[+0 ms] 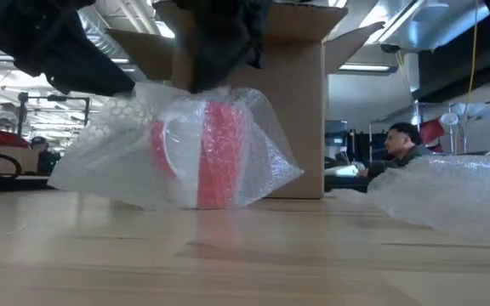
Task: Wrap mug
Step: Wrap the red mug with bubble wrap
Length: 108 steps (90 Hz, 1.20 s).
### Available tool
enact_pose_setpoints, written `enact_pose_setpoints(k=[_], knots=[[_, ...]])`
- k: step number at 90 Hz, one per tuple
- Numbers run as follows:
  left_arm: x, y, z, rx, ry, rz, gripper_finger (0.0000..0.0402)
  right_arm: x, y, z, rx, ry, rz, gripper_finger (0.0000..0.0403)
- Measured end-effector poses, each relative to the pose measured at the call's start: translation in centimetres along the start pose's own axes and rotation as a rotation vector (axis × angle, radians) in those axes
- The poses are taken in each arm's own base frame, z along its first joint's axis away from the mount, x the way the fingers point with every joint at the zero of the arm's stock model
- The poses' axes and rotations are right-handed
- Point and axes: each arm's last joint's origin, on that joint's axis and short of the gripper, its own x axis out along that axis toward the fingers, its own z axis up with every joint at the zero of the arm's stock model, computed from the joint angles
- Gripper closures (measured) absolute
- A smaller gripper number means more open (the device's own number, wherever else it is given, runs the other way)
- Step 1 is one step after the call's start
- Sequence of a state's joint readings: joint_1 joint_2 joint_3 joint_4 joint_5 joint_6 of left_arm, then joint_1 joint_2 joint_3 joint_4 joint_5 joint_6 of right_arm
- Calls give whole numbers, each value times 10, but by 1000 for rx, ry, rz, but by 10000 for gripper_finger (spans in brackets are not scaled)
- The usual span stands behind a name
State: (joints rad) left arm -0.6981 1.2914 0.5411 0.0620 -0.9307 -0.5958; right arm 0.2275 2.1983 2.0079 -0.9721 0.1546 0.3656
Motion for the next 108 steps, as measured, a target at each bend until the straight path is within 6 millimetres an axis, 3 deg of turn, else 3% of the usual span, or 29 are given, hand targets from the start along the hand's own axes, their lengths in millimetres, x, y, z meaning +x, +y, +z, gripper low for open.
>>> enact_pose_setpoints(k=[12,43,66,79,108], knots=[[-9,-3,2,-30,-15,-34,284,2,-3,-1,-5,9,-20,403],[-37,-21,-13,-126,-10,-154,284,35,-20,-4,19,18,70,403],[-51,-27,-21,-165,-62,-143,284,75,-25,-8,46,113,223,403],[-51,-27,-22,-176,-55,-150,284,77,-22,-12,69,151,256,403],[-49,-27,-23,-177,-28,-157,284,54,-19,-5,150,264,371,403]])
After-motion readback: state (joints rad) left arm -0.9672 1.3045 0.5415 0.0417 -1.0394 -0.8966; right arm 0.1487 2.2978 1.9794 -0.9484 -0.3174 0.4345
